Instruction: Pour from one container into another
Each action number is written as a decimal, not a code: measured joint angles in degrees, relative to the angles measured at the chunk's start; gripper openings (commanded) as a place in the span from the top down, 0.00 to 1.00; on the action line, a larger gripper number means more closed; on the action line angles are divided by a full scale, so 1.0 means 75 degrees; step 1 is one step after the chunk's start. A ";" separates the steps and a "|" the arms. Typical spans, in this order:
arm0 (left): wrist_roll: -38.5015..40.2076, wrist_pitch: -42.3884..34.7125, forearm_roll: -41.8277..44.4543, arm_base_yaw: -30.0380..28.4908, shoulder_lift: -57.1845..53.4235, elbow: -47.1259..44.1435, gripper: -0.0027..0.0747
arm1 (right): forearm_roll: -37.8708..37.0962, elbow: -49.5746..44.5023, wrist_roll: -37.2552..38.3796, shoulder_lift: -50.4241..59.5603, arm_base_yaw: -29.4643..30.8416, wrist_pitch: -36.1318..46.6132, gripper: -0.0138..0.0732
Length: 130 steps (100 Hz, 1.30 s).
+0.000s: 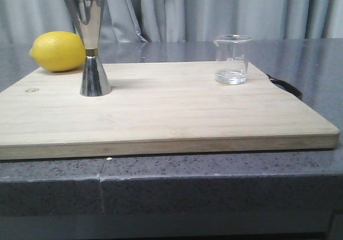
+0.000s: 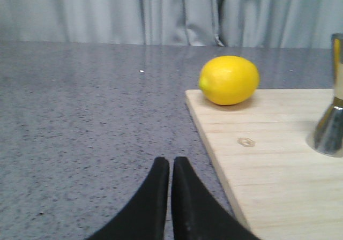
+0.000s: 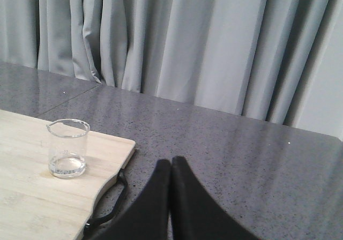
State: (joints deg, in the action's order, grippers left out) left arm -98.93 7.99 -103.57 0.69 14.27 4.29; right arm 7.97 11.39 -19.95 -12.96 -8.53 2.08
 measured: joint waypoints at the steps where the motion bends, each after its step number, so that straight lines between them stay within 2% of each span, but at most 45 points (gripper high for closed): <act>1: 0.0000 -0.0074 0.0000 0.0000 -0.0017 0.0000 0.99 | 0.0000 0.0000 0.0000 0.0000 0.0000 0.0000 0.91; 15: 0.0041 -0.0491 0.0214 0.0000 -0.0547 -0.0017 0.99 | 0.0000 0.0000 0.0000 0.0000 0.0000 0.0000 0.91; 25: 0.0890 -0.0525 0.1340 0.0000 -0.1016 -0.0017 0.99 | 0.0000 0.0000 0.0000 0.0000 0.0000 0.0000 0.91; 31: 0.2147 -0.0539 0.2432 0.0000 -0.1256 -0.0017 0.99 | 0.0000 0.0000 0.0000 0.0000 0.0000 0.0000 0.91; 37: 0.3636 -0.0519 0.4119 0.0000 -0.1415 -0.0017 0.99 | 0.0000 0.0000 -0.0012 0.0000 0.0000 0.0000 0.91; 56: 0.9955 0.0001 0.9923 0.0000 -0.1527 -0.0017 0.99 | 0.0000 0.0000 -0.0012 0.0000 0.0000 0.0000 0.91; 63: 1.1478 0.0212 1.1412 0.0000 -0.1527 -0.0055 0.99 | 0.0000 0.0000 -0.0012 0.0000 0.0000 0.0000 0.91; 68: 1.2093 0.0211 1.2046 0.0000 -0.1527 -0.0128 0.99 | 0.0000 0.0000 -0.0012 0.0000 0.0000 0.0000 0.91; 77: 1.2590 -0.0104 1.2572 0.0000 -0.1527 -0.0417 0.99 | 0.0000 0.0000 -0.0012 0.0000 0.0000 0.0000 0.91; 93: 1.2782 -0.1066 1.2901 0.0000 -0.1534 -0.0600 0.99 | 0.0000 0.0000 -0.0012 0.0000 0.0000 0.0014 0.91; 130: 1.2810 -0.1370 1.3810 0.0000 -0.1546 -0.0600 0.99 | 0.0000 0.0000 -0.0012 0.0000 0.0000 0.0013 0.91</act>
State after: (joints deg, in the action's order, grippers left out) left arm -2.85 -2.29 0.00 0.69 2.68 -0.21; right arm 7.97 11.39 -20.04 -12.96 -8.53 2.18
